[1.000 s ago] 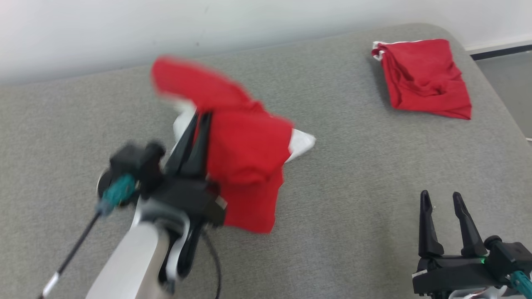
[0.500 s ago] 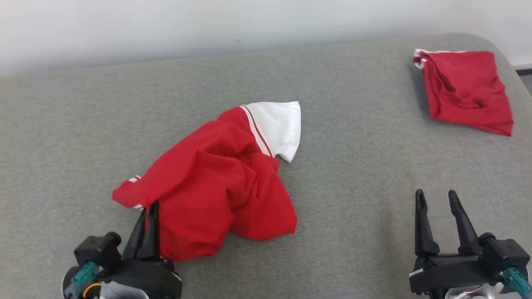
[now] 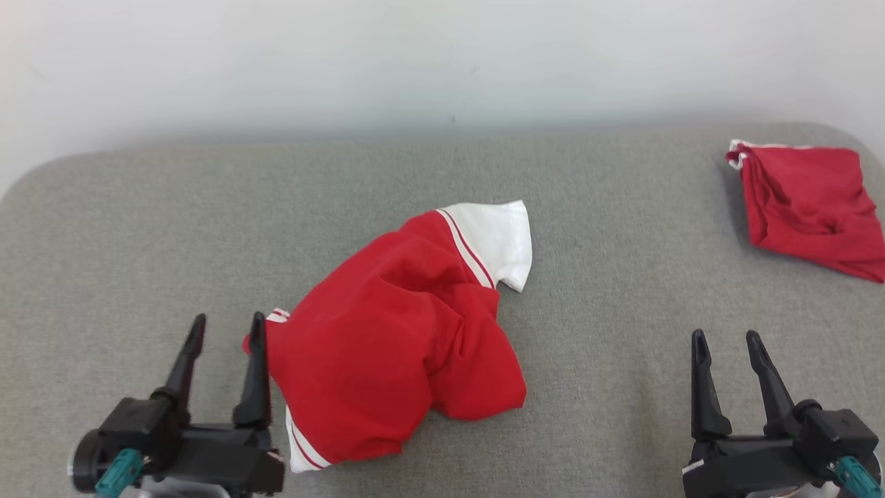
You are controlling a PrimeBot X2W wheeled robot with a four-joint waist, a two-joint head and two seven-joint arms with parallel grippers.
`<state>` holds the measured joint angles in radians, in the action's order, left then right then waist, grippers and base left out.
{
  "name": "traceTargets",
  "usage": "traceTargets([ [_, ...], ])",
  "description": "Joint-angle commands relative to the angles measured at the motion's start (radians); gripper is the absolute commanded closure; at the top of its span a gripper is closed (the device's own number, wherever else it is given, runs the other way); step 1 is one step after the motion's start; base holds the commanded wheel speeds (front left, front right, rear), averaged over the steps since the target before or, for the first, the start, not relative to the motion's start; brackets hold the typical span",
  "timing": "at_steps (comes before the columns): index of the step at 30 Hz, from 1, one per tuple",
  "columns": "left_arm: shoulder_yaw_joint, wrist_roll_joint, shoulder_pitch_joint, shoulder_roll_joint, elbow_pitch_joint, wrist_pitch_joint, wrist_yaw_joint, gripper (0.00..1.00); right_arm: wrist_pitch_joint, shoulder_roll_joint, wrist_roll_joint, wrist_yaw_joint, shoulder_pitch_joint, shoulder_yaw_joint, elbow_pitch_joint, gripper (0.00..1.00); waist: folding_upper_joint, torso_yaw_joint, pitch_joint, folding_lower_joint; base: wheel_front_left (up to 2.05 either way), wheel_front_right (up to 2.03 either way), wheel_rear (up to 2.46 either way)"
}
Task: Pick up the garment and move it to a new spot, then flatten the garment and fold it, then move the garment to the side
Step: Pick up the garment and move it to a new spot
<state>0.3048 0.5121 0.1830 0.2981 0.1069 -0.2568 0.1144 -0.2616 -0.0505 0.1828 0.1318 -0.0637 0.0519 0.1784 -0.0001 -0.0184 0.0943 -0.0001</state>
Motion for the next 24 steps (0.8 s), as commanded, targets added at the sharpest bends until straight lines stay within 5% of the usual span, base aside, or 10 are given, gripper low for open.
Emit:
traceTargets([
  [1,-0.005,-0.019,-0.018,0.010,-0.007,-0.006,-0.001,0.00,-0.005,0.000,-0.004,-0.003,0.013,0.004,0.002,0.00,0.0001,0.018,-0.031,0.0001,0.00,0.00,0.00],
  [18,-0.116,-0.078,-0.205,0.069,-0.074,-0.009,-0.077,0.00,-0.005,0.000,0.001,-0.003,0.097,0.013,-0.016,0.00,0.0001,0.029,-0.105,0.0001,0.00,0.00,0.00],
  [24,-0.150,-0.065,-0.248,0.050,-0.070,-0.009,-0.109,0.00,-0.005,0.000,0.013,-0.003,0.132,0.028,-0.020,0.00,0.0001,0.049,-0.112,0.0001,0.00,0.00,0.00],
])
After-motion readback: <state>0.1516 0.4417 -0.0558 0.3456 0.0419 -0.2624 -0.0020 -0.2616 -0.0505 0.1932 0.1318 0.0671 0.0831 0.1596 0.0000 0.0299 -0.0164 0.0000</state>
